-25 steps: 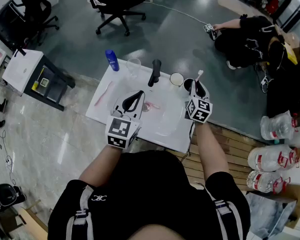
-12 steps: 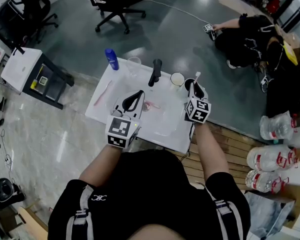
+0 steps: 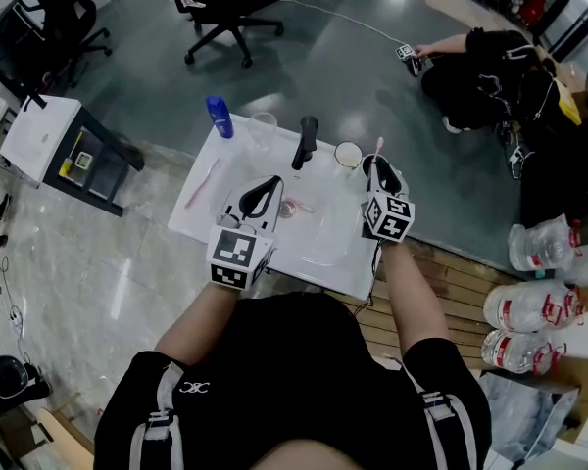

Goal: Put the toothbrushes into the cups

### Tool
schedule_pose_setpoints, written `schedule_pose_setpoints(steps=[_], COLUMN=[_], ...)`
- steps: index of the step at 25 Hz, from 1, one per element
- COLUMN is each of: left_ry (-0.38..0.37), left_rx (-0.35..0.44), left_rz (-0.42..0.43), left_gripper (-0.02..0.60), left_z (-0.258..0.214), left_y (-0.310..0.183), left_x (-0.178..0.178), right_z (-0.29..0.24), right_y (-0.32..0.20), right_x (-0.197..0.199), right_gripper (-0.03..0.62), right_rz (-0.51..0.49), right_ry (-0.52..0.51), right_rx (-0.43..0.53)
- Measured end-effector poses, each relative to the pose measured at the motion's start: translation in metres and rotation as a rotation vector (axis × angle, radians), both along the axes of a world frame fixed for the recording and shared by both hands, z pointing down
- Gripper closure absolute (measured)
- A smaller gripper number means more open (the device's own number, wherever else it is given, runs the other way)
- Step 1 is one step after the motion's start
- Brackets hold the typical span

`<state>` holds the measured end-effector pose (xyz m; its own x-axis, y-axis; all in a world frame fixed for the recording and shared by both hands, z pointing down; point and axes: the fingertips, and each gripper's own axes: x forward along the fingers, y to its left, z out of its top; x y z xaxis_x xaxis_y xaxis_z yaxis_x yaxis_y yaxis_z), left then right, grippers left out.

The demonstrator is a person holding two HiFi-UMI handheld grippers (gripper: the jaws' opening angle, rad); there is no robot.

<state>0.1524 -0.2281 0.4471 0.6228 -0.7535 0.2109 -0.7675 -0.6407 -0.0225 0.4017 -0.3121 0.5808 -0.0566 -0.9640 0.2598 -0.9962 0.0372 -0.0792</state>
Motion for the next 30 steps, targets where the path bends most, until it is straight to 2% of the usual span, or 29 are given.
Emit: schedule_pose_setpoints(steps=[6,11,17,23,30], left_ry=[0.008,0.020,0.038,0.051,0.081], left_rx=[0.004,0.009,0.007,-0.003,-0.024], left_rz=[0.011,0.023,0.038,0.061,0.103], left_gripper=[0.568,0.568,0.568,0.568,0.568], left_z=[-0.004,-0.006,-0.010,-0.014,-0.018], left_y=[0.001,0.001,0.005,0.005,0.006], left_x=[-0.004,-0.007,-0.013,-0.025,-0.050], right_z=[-0.031,-0.075,-0.131,-0.151,-0.151], right_y=[0.009,0.021,0.053,0.085,0.118], right_x=[-0.008,-0.020,-0.051,-0.092,-0.141], right_gripper=[0.479,0.507,0.542,0.580,0.580], right_rz=[0.012,0.035,0.061,0.085,0.126], right_ry=[-0.013,-0.013,0.022,-0.003,-0.067], right_rx=[0.075,0.173,0.282,0.298,0.283])
